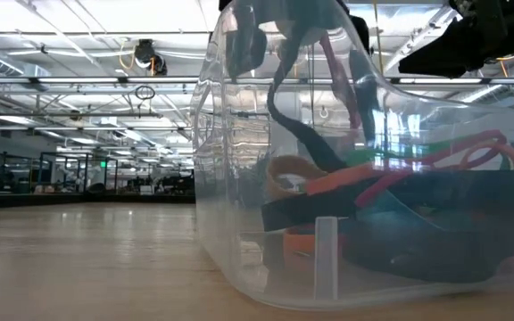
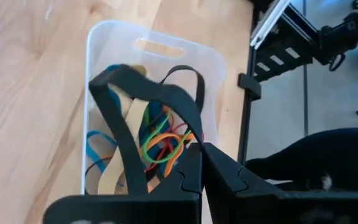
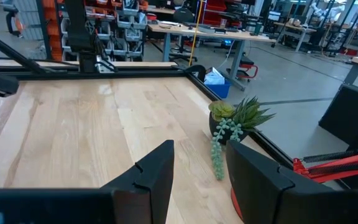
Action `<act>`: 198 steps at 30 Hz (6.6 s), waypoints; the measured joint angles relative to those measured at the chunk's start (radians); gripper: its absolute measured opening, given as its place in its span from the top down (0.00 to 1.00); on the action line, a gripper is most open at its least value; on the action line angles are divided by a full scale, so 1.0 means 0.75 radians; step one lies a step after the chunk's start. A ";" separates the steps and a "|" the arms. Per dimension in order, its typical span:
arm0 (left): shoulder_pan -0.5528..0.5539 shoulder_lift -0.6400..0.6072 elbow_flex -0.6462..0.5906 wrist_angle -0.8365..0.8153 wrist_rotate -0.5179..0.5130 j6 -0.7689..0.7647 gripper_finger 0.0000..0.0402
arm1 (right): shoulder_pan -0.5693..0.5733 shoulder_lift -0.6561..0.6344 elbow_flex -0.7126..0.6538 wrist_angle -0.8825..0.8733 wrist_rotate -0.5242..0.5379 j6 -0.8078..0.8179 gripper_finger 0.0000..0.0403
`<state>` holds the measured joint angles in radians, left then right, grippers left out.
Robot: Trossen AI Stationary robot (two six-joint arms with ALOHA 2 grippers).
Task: Pick and place rubber bands into bin
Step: Put the black rubber band into the transparent container, then return to Home Position
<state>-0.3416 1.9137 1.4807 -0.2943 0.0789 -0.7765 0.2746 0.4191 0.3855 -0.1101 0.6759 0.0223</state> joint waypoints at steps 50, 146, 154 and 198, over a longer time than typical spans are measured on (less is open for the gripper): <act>0.070 0.135 -0.001 0.187 0.282 -0.110 0.90 | 0.000 0.000 -0.001 -0.021 0.000 0.025 0.64; 0.734 -2.527 -1.941 0.376 -0.149 0.779 0.90 | -0.035 -0.538 -0.425 0.223 -0.068 0.174 0.64; 0.734 -2.527 -1.943 0.390 -0.152 0.782 0.90 | -0.035 -0.538 -0.459 0.213 -0.068 0.128 0.64; 0.734 -2.527 -1.945 0.406 -0.154 0.781 0.90 | -0.035 -0.538 -0.464 0.286 -0.066 0.124 0.64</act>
<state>0.2092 0.0185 0.0219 0.0100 -0.0364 -0.1905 0.2485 0.0158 0.0372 0.1043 0.6266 0.1154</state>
